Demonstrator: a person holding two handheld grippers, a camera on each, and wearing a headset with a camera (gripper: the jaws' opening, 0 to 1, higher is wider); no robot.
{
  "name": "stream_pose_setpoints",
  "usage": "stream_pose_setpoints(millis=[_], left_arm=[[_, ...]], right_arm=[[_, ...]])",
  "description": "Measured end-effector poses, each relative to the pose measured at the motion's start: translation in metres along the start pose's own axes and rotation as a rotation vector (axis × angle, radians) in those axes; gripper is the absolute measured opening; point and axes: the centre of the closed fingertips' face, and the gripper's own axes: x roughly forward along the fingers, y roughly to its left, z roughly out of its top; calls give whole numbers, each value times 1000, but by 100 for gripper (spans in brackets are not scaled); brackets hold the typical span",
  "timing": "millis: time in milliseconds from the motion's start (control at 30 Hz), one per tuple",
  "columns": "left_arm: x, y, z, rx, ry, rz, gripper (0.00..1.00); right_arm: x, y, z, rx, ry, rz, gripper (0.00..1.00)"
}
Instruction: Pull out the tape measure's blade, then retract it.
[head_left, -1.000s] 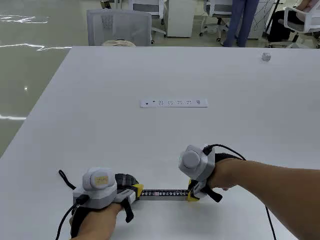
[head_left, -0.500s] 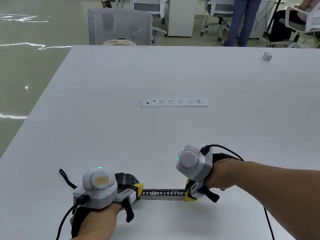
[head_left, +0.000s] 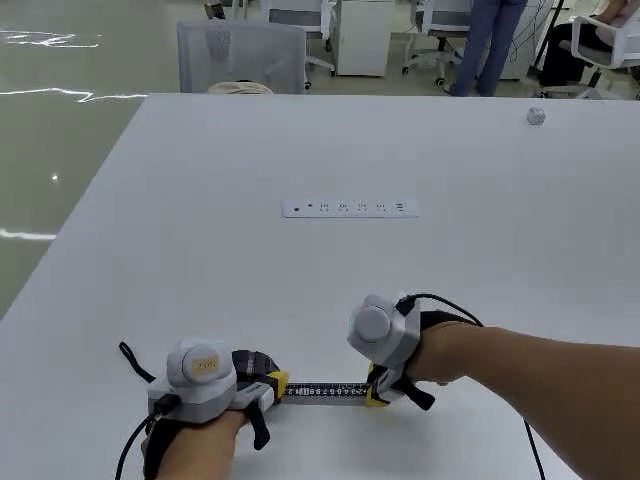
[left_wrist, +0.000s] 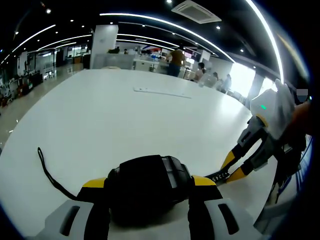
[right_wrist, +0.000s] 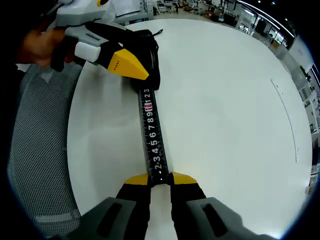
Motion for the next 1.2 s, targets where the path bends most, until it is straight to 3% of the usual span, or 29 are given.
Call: stream_pose_setpoints(millis=[1200], left_arm=[[1,0,0,-2,6,-1,60]], right_arm=[[8,1,18,-19,-24,20,14]])
